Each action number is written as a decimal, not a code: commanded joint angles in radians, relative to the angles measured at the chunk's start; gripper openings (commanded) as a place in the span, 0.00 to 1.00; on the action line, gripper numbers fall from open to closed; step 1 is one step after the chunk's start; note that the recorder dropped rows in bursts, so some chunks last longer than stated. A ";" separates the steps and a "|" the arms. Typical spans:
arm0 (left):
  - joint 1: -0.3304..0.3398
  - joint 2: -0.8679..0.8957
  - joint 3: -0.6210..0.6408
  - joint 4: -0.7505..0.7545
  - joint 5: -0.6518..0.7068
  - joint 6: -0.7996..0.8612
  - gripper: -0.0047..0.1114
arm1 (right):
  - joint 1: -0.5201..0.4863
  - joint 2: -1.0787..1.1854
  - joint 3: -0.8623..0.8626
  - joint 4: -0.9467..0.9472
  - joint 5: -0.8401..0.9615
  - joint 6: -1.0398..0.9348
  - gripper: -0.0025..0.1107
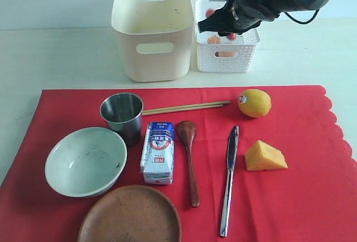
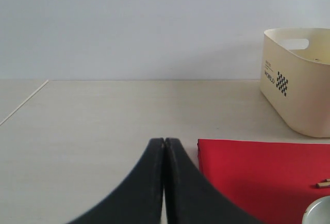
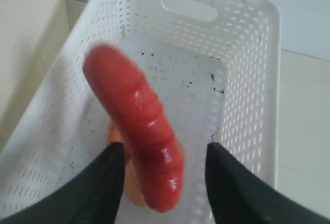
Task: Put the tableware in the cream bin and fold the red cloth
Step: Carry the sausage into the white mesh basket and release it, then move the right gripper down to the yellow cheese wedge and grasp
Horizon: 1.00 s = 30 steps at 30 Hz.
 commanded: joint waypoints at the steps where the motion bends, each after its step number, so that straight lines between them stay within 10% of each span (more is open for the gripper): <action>1: -0.007 -0.005 0.000 -0.010 0.000 0.001 0.06 | -0.007 -0.015 -0.010 0.006 0.007 0.002 0.59; 10: -0.007 -0.005 0.000 -0.010 0.000 0.001 0.06 | -0.007 -0.107 -0.010 0.006 0.256 -0.030 0.58; 19: -0.007 -0.005 0.000 -0.010 0.000 0.001 0.06 | -0.007 -0.238 -0.010 0.120 0.459 -0.200 0.02; 30: -0.007 -0.005 0.000 -0.010 0.000 0.001 0.06 | -0.007 -0.476 0.047 0.529 0.579 -0.552 0.02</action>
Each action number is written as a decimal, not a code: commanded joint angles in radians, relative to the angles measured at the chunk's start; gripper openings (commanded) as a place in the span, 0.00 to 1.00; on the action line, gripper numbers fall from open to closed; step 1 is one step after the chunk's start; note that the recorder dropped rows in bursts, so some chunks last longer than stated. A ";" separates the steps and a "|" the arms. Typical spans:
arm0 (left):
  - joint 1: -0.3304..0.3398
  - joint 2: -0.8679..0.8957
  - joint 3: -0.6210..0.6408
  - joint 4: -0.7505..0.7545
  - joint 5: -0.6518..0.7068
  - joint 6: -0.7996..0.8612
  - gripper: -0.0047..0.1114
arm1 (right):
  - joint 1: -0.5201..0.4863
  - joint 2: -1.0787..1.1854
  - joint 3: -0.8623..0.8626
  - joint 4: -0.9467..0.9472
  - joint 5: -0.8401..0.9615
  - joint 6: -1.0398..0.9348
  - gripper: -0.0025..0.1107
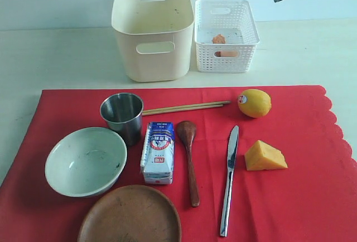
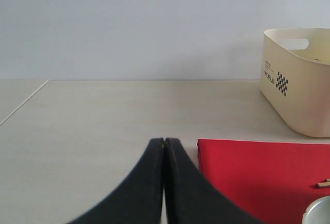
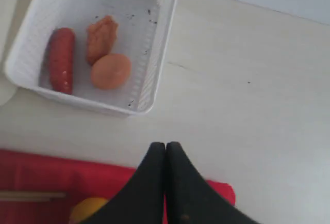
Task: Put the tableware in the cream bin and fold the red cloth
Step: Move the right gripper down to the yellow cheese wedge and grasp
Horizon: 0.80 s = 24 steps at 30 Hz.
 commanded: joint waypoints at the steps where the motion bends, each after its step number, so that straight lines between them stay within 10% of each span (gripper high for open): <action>1: -0.007 -0.005 0.000 -0.010 0.000 0.001 0.06 | -0.004 -0.120 0.067 0.111 0.038 -0.077 0.02; 14: -0.007 -0.005 0.000 -0.010 0.000 0.001 0.06 | 0.013 -0.372 0.566 0.469 0.057 -0.484 0.04; 24: -0.007 -0.005 0.000 -0.010 0.000 0.001 0.06 | 0.247 -0.386 0.775 0.420 -0.093 -0.806 0.51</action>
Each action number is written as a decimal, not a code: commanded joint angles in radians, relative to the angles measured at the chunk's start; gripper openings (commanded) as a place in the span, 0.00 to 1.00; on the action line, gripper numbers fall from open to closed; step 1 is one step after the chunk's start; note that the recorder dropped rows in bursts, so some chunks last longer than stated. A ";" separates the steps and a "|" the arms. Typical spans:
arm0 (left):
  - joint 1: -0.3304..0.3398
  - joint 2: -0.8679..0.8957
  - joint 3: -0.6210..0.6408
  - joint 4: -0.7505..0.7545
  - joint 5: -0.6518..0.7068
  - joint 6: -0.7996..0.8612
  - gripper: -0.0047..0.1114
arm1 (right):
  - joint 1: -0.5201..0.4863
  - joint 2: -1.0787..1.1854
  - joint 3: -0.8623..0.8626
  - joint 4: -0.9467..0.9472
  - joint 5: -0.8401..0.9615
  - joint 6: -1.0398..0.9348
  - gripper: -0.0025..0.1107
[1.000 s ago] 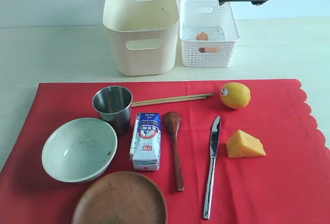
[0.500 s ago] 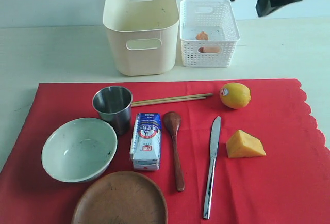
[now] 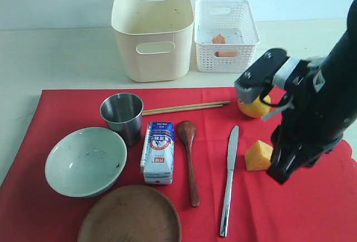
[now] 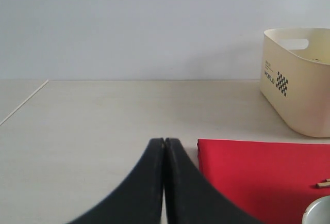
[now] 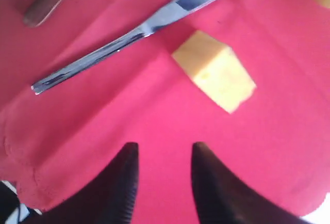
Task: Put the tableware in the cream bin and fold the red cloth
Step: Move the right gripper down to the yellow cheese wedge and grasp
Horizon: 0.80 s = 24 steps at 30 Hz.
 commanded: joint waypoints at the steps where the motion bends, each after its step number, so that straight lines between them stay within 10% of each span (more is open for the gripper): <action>1: -0.007 -0.005 0.000 -0.010 0.000 0.001 0.06 | 0.068 -0.009 0.030 -0.025 -0.144 -0.152 0.57; 5: -0.007 -0.005 0.000 -0.010 0.000 0.001 0.06 | 0.068 0.026 0.030 -0.138 -0.245 -0.148 0.71; 24: -0.007 -0.005 0.000 -0.010 0.000 0.001 0.06 | 0.066 0.342 0.030 -0.372 -0.330 -0.117 0.62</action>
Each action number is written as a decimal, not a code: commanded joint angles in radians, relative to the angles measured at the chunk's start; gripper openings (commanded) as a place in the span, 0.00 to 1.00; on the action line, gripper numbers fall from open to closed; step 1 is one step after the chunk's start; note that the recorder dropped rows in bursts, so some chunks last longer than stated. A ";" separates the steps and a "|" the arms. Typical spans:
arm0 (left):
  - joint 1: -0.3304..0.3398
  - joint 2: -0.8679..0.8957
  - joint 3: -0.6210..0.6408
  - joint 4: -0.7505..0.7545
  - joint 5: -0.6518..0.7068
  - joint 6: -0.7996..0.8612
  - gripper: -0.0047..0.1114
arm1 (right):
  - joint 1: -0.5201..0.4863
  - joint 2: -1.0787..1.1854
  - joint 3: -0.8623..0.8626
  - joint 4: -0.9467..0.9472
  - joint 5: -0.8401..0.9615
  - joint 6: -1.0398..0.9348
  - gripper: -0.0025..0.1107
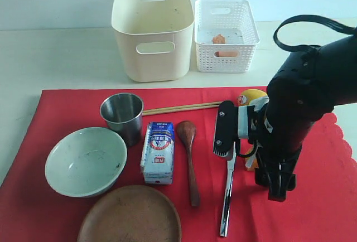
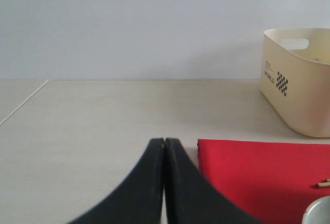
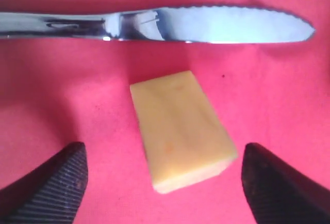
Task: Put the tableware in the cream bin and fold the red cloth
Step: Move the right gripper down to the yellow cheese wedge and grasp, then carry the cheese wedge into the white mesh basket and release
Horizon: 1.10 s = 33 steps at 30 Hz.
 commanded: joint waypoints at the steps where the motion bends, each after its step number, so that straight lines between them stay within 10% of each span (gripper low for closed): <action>1: -0.007 -0.005 0.000 -0.010 0.000 0.001 0.06 | 0.001 0.011 0.002 -0.003 -0.048 0.010 0.58; 9: -0.007 -0.005 0.000 -0.010 0.000 0.001 0.06 | 0.001 -0.025 0.002 -0.025 0.005 0.021 0.02; 16: -0.007 -0.005 0.000 -0.010 0.000 0.001 0.06 | 0.001 -0.247 0.000 -0.393 -0.044 0.464 0.02; 23: -0.007 -0.005 0.000 -0.010 0.000 0.001 0.06 | -0.024 -0.261 -0.009 -1.140 -0.170 1.360 0.02; 33: -0.007 -0.005 0.000 -0.010 0.000 0.000 0.06 | -0.226 0.022 -0.351 -1.057 -0.396 1.562 0.02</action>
